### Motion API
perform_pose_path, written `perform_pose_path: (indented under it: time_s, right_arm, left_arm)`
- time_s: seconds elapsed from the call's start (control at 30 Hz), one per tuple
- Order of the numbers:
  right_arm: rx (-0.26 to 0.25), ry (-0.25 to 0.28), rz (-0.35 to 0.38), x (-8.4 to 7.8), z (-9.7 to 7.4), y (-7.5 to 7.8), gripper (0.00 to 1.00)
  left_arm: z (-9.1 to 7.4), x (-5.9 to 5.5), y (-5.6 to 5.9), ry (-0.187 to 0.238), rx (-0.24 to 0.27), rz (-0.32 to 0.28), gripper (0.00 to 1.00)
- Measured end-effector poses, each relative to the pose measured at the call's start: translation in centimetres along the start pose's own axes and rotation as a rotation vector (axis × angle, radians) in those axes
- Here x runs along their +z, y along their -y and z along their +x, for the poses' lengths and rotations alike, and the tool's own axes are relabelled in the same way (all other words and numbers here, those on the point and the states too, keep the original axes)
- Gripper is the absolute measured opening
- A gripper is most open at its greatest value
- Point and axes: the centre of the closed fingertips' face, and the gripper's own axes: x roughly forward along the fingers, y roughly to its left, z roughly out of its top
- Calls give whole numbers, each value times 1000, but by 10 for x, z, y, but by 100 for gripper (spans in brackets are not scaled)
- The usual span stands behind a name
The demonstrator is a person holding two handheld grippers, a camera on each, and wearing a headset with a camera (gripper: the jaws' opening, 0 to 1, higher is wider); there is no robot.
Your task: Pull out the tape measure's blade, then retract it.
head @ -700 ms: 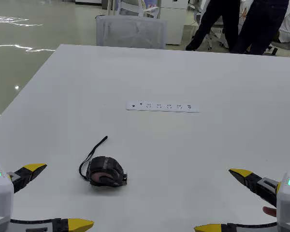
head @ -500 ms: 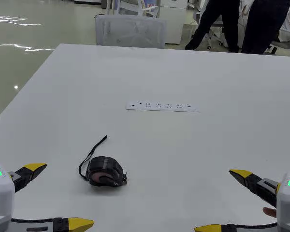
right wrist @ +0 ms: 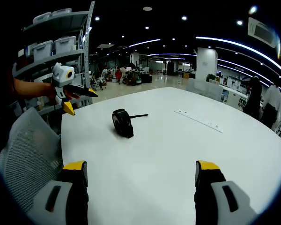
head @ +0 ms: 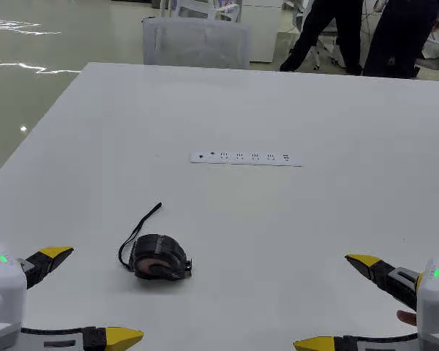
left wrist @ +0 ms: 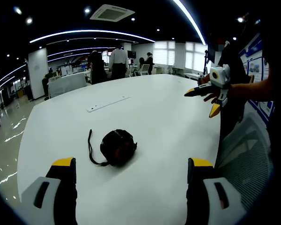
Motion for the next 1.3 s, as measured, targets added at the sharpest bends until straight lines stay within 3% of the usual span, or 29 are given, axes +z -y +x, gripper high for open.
perform_pose_path:
  time_s: [0.47, 1.3]
  right_arm:
    - [28, -10, -20, 1, 3, 5, 96]
    - [113, -24, -123, 7, 27, 4, 90]
  left_arm:
    - [3, 1, -6, -12, -6, 17, 97]
    - [19, 1, -14, -43, -41, 61, 93]
